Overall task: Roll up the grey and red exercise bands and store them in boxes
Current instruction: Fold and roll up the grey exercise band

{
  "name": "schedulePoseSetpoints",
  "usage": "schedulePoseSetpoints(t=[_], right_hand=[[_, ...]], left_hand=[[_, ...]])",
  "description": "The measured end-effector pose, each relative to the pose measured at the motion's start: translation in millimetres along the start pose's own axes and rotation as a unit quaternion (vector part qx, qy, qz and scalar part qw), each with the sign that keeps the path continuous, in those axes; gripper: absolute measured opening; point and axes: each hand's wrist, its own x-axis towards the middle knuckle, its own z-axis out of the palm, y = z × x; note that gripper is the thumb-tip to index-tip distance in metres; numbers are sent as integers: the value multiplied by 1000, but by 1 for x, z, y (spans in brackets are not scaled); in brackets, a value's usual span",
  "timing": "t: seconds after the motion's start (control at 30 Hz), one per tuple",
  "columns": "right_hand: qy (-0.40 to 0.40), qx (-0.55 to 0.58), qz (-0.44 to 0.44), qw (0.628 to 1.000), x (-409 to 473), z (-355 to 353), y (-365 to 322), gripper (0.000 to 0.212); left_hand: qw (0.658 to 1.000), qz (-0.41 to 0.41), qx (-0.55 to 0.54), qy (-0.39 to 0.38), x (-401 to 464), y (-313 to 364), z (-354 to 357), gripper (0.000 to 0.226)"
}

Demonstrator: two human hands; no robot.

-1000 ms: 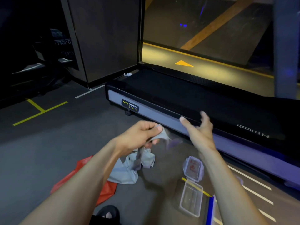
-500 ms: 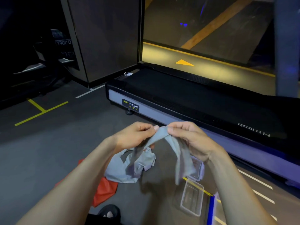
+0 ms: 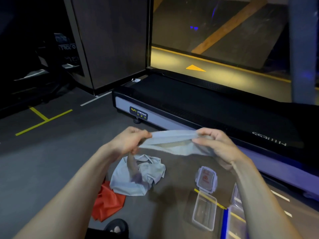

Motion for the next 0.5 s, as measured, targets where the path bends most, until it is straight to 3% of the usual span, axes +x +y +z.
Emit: schedulePoseSetpoints(t=[0.1, 0.2, 0.23, 0.37, 0.5], right_hand=[[15, 44, -31, 998, -2, 3, -6, 26], [26, -31, -62, 997, -3, 12, -13, 23], [19, -68, -74, 995, -2, 15, -15, 16], [-34, -168, -93, 981, 1, 31, -24, 11], [-43, -252, -123, 959, 2, 41, -30, 18]], left_hand=[[988, -43, 135, -55, 2, -14, -2, 43], [967, -51, 198, -151, -3, -20, 6, 16], [966, -47, 179, -181, -4, -21, 10, 4], [968, 57, 41, -241, -10, -11, 28, 61], [970, 136, -78, -184, -14, 12, 44, 52]])
